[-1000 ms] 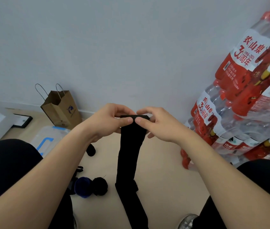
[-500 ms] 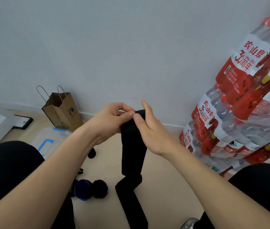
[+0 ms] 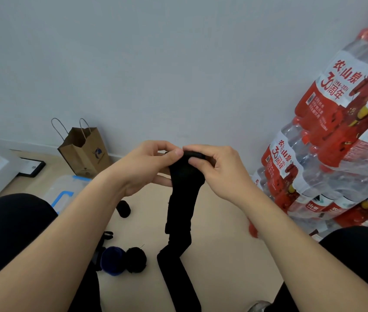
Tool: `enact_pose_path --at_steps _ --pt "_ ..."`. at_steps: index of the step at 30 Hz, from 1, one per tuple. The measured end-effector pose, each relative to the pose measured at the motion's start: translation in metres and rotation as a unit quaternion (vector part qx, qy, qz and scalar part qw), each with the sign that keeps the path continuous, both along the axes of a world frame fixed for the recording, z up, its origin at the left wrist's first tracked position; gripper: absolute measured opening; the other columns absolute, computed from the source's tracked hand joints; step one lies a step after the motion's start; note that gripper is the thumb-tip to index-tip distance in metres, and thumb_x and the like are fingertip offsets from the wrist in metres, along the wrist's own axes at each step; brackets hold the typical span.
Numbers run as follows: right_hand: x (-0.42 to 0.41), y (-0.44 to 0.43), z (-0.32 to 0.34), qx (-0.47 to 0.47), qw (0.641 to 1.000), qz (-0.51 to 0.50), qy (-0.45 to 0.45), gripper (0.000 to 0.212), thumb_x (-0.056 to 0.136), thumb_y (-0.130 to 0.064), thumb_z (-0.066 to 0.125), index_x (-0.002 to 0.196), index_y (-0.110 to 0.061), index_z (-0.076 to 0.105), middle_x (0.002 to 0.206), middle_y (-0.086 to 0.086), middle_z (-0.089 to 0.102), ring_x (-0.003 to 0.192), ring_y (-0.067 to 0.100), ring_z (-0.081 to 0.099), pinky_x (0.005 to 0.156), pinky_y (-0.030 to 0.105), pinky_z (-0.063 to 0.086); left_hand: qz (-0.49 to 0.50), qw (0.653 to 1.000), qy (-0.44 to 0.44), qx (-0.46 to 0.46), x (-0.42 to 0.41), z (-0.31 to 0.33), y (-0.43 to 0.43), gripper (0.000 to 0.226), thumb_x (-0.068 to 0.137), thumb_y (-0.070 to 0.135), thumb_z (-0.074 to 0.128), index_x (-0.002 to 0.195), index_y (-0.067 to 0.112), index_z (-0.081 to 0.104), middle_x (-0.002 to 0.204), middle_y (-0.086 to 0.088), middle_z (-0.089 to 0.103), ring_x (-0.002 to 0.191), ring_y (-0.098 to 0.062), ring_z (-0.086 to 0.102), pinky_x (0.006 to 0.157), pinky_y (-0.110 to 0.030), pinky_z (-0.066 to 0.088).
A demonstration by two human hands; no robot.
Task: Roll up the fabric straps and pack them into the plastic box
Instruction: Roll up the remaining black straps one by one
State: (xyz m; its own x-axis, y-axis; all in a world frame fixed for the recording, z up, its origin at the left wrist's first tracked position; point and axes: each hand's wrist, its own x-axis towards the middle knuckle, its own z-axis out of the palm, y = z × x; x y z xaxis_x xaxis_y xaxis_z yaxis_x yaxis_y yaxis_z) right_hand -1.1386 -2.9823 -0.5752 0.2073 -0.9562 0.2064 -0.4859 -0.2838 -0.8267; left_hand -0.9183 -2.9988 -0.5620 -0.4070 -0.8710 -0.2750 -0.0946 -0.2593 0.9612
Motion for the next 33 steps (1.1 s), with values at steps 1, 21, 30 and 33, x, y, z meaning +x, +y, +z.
enact_pose_path --at_steps 1,21,30,33 --pt "-0.001 0.000 0.000 0.029 1.000 0.007 -0.006 0.033 0.104 -0.015 0.071 0.134 -0.025 0.077 0.128 -0.014 0.077 0.123 -0.002 0.068 0.112 0.027 0.052 0.018 1.000 -0.005 -0.011 0.000 0.000 0.000 0.023 0.106 0.023 0.068 0.118 0.004 0.071 0.114 -0.020 0.080 0.106 -0.033 0.079 0.082 -0.040 0.066" --pt "0.002 -0.004 -0.005 0.202 0.966 0.033 -0.156 0.024 0.100 -0.023 0.069 0.123 -0.021 0.076 0.114 0.003 0.081 0.109 0.018 0.078 0.102 0.040 0.060 0.105 0.991 -0.041 -0.072 -0.003 0.002 0.007 0.022 0.090 0.005 0.085 0.109 0.011 0.074 0.101 -0.014 0.075 0.087 -0.025 0.080 0.075 -0.035 0.067" --pt "0.024 0.003 -0.012 0.158 0.983 -0.030 -0.092 0.027 0.114 -0.045 0.042 0.117 -0.021 0.054 0.107 -0.006 0.065 0.096 0.007 0.063 0.085 0.034 0.051 0.114 0.957 -0.162 -0.214 -0.030 -0.007 0.023 0.031 0.110 0.011 0.056 0.137 0.023 0.062 0.125 0.008 0.070 0.117 -0.005 0.066 0.099 -0.023 0.053" --pt "0.027 0.004 -0.012 0.134 0.989 -0.038 -0.053 0.031 0.114 -0.048 0.041 0.117 -0.019 0.051 0.106 -0.007 0.066 0.094 0.007 0.063 0.079 0.033 0.050 0.090 0.952 -0.201 -0.213 -0.032 -0.007 0.026 0.035 0.114 0.015 0.046 0.147 0.023 0.053 0.140 0.006 0.060 0.130 -0.008 0.056 0.100 -0.018 0.045"
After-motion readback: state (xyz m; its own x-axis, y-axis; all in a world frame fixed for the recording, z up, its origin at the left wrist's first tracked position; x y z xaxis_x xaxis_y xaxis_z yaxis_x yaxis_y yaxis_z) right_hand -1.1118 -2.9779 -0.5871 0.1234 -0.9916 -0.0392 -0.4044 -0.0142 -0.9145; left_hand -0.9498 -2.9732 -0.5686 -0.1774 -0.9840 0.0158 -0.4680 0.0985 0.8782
